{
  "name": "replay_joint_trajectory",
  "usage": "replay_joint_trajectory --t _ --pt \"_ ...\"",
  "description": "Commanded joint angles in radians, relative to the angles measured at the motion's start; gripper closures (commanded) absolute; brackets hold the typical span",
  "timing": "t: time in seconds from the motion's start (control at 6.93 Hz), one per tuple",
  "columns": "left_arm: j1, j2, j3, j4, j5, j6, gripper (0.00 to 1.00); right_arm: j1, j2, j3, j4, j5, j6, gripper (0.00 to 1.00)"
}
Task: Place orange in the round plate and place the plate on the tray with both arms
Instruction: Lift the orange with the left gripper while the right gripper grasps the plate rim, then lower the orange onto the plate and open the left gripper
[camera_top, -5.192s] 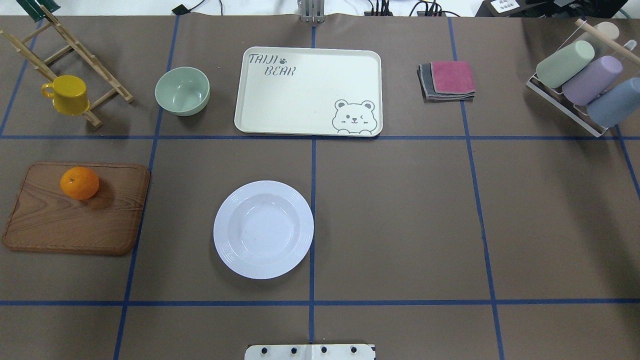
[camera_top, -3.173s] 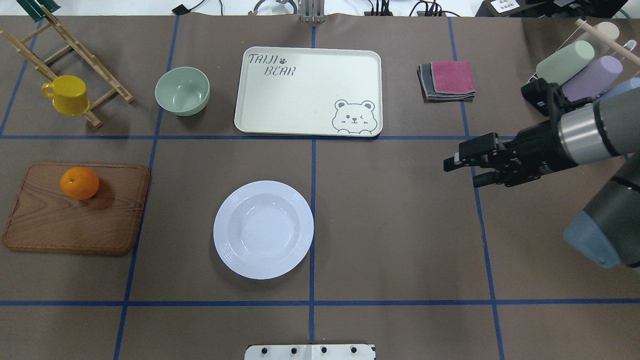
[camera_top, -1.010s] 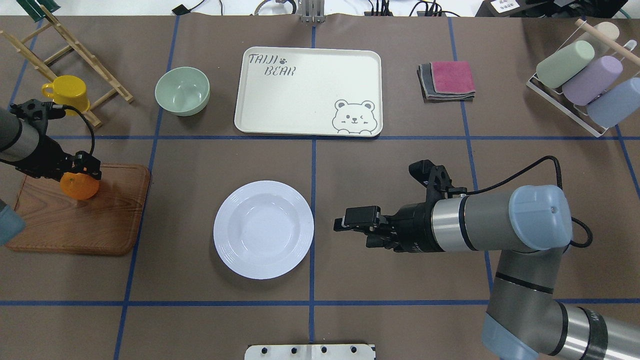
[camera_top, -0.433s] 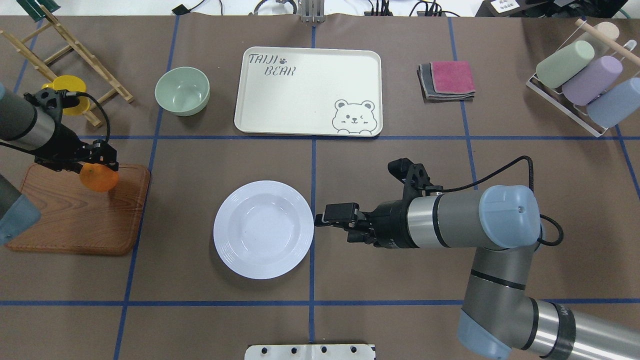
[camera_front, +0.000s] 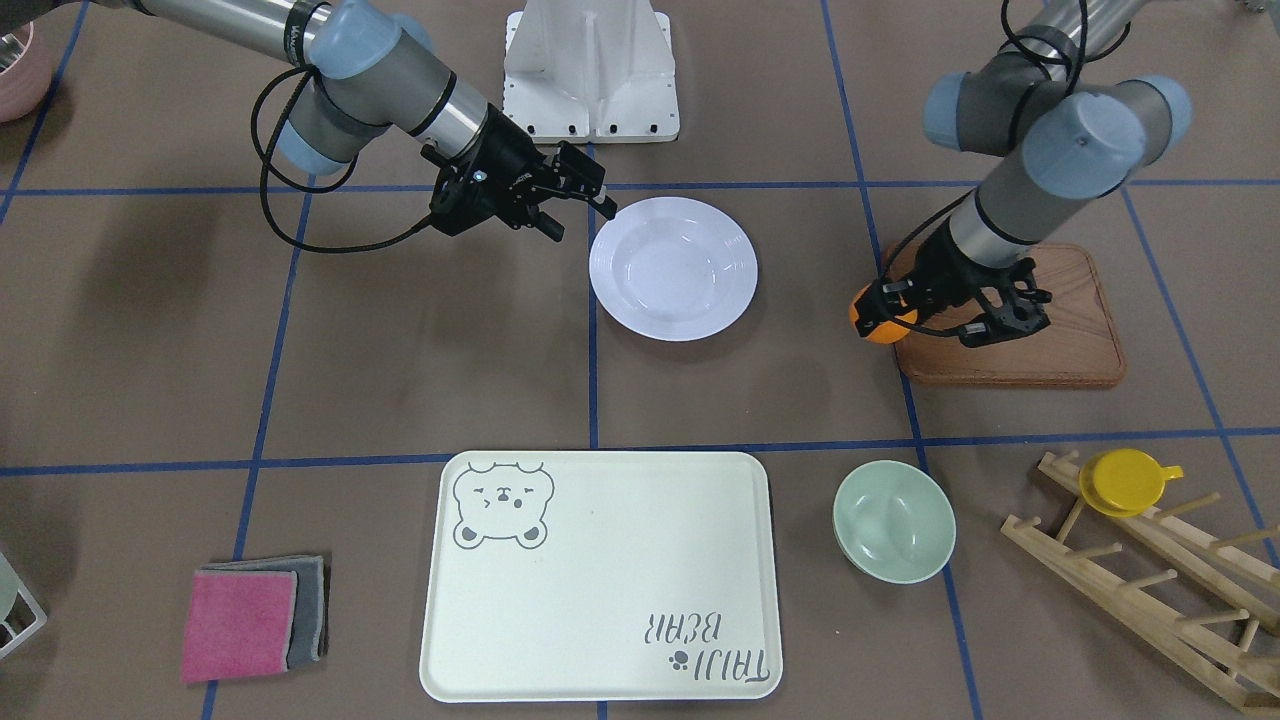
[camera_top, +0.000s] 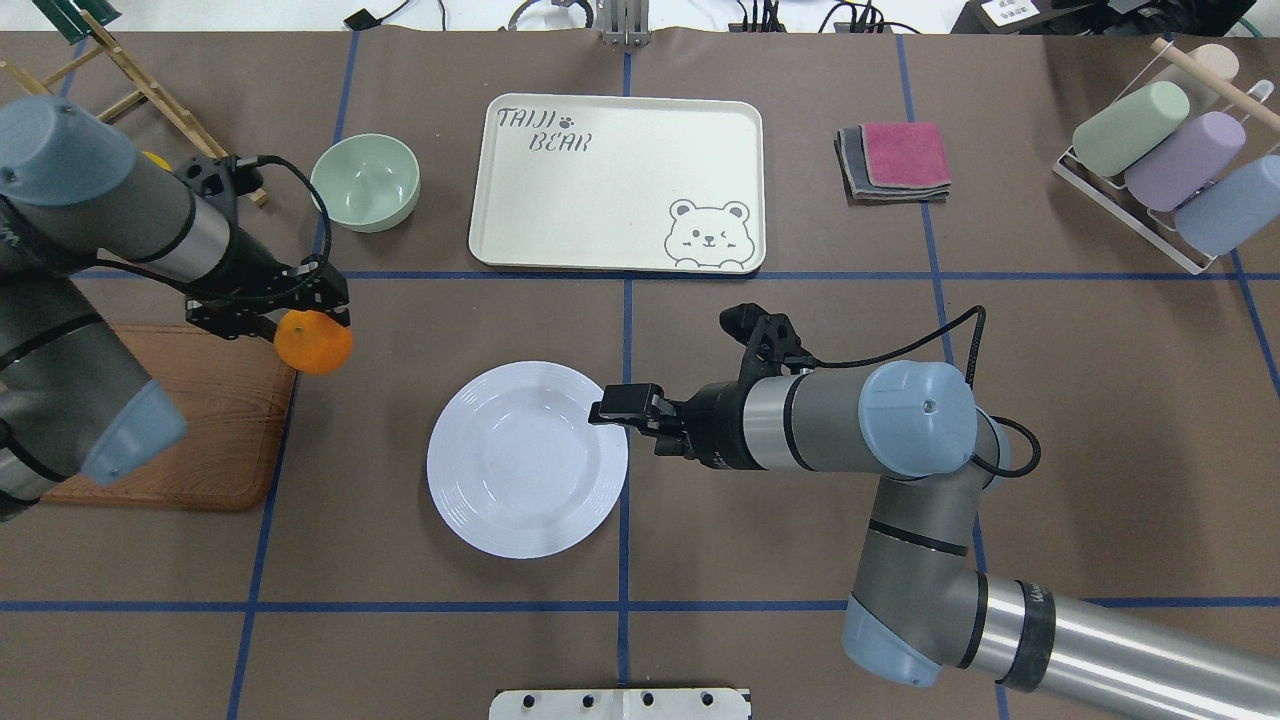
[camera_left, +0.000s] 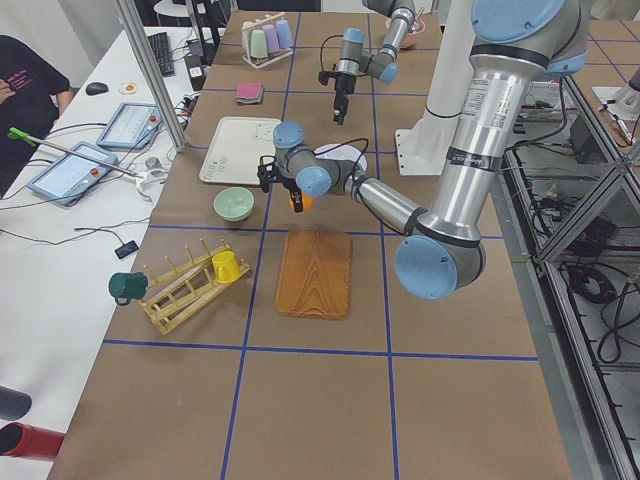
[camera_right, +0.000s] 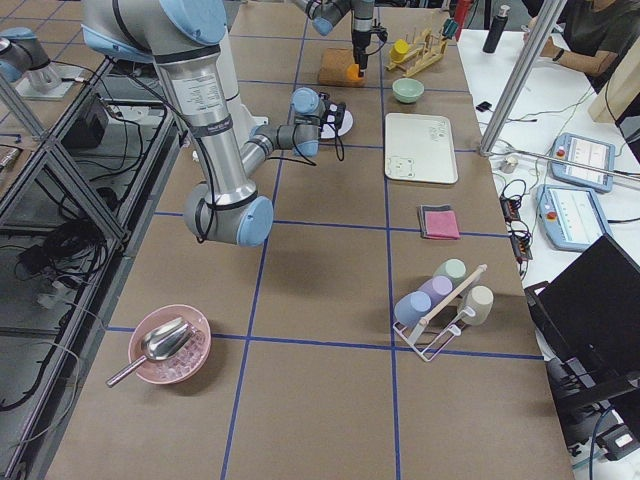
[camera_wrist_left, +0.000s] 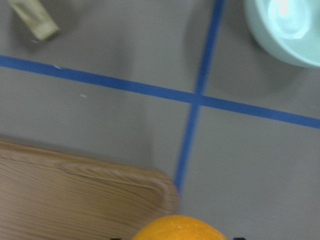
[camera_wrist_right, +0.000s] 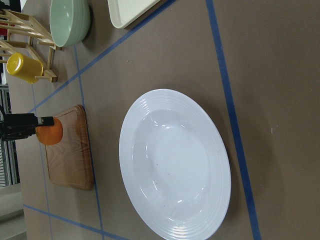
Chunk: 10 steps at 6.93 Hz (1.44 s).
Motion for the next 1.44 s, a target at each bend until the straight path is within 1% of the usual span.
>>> replay_joint_trajectory --t 0.0,0.14,0.29,0.43,0.58,0.72,0.87,1.01,1.15,1.3 --pt "0.126 -0.141 -0.059 0.188 0.116 -0.072 0.35 0.0 0.014 -0.045 0.0 -0.007 -0.019 0.01" --pt "0.157 -0.142 -0.067 0.191 0.124 -0.075 0.35 0.0 0.026 -0.082 -0.001 -0.012 -0.021 0.01" --pt "0.212 -0.151 -0.067 0.179 0.162 -0.137 0.35 -0.002 0.046 -0.124 0.0 -0.012 -0.036 0.01" --pt "0.242 -0.171 -0.06 0.175 0.177 -0.148 0.35 -0.003 0.055 -0.135 0.0 -0.012 -0.038 0.01" --pt "0.248 -0.172 -0.057 0.174 0.176 -0.15 0.33 -0.01 0.057 -0.137 0.0 -0.017 -0.038 0.01" --pt "0.26 -0.171 -0.055 0.171 0.176 -0.15 0.32 -0.029 0.074 -0.152 0.0 -0.05 -0.038 0.01" --pt "0.26 -0.171 -0.05 0.157 0.176 -0.151 0.32 -0.039 0.086 -0.171 0.028 -0.056 -0.038 0.01" --pt "0.262 -0.171 -0.038 0.142 0.176 -0.153 0.32 -0.042 0.086 -0.229 0.161 -0.067 -0.038 0.01" --pt "0.265 -0.171 -0.03 0.137 0.176 -0.153 0.31 -0.043 0.086 -0.275 0.251 -0.067 -0.038 0.01" --pt "0.265 -0.169 -0.017 0.111 0.176 -0.153 0.31 -0.046 0.086 -0.28 0.262 -0.069 -0.038 0.01"
